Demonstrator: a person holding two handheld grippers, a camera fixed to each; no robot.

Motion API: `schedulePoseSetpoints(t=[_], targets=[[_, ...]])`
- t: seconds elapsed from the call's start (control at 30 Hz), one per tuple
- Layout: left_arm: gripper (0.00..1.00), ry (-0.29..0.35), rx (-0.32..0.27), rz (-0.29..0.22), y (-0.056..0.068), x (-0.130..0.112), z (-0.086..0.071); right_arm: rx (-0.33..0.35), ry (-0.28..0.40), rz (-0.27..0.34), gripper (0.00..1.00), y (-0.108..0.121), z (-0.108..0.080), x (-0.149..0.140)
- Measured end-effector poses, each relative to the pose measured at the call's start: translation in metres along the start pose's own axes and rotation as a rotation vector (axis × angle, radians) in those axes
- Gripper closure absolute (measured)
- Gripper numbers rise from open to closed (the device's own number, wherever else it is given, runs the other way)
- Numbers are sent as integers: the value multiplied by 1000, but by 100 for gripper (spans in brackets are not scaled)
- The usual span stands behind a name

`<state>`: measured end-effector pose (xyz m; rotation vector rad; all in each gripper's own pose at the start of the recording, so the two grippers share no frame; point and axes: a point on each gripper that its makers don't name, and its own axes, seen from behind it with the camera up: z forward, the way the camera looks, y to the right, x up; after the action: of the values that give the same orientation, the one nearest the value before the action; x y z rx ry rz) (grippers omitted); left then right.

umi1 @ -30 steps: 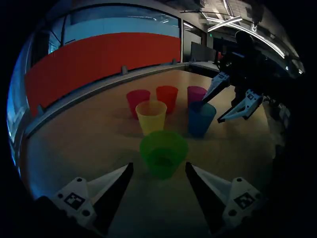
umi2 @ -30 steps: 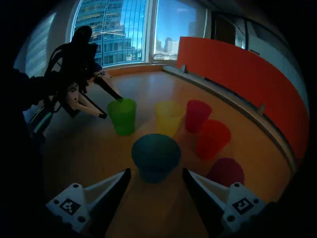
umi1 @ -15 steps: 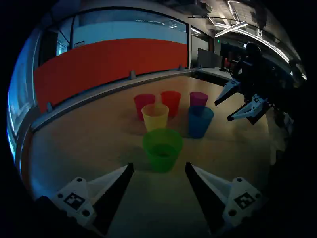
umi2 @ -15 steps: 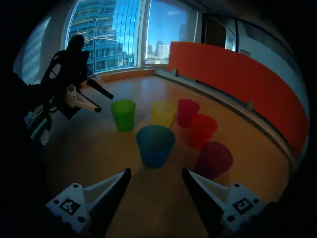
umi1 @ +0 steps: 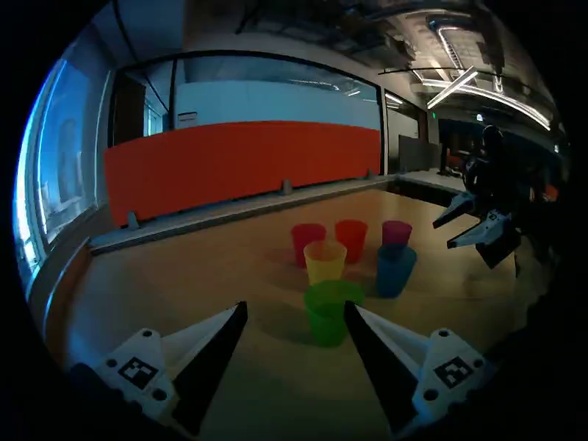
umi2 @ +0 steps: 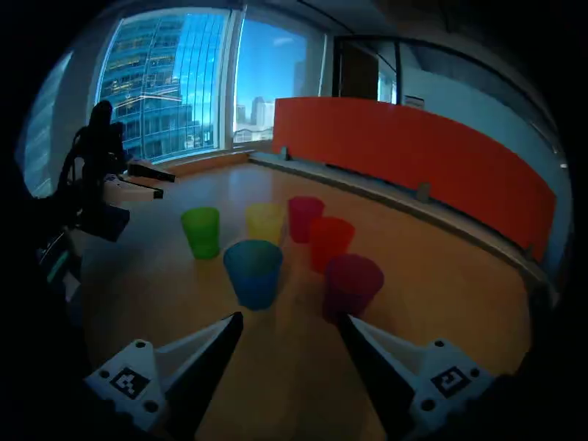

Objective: Pour water

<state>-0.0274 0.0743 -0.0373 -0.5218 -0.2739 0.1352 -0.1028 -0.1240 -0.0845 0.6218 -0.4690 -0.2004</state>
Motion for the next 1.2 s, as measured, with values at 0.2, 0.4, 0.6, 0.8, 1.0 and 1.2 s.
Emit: schedulePoseSetpoints(t=[0.2,0.4,0.6,0.8,1.0,1.2], targets=[[2,47,57,-55,-15,10,-10,-63,49,34,0,12,-11,5],[3,112,117,-93,-27,22,-20,-135,119,70,0,25,-19,16],[3,165,166,-106,-32,33,-24,-228,181,88,0,40,-26,28],[3,211,204,-133,-35,40,-24,-318,258,100,0,50,-34,45],[2,258,262,-156,-43,46,-28,-421,325,136,0,68,-44,58],[3,286,328,-154,-54,48,-37,-529,373,162,0,88,-54,62]])
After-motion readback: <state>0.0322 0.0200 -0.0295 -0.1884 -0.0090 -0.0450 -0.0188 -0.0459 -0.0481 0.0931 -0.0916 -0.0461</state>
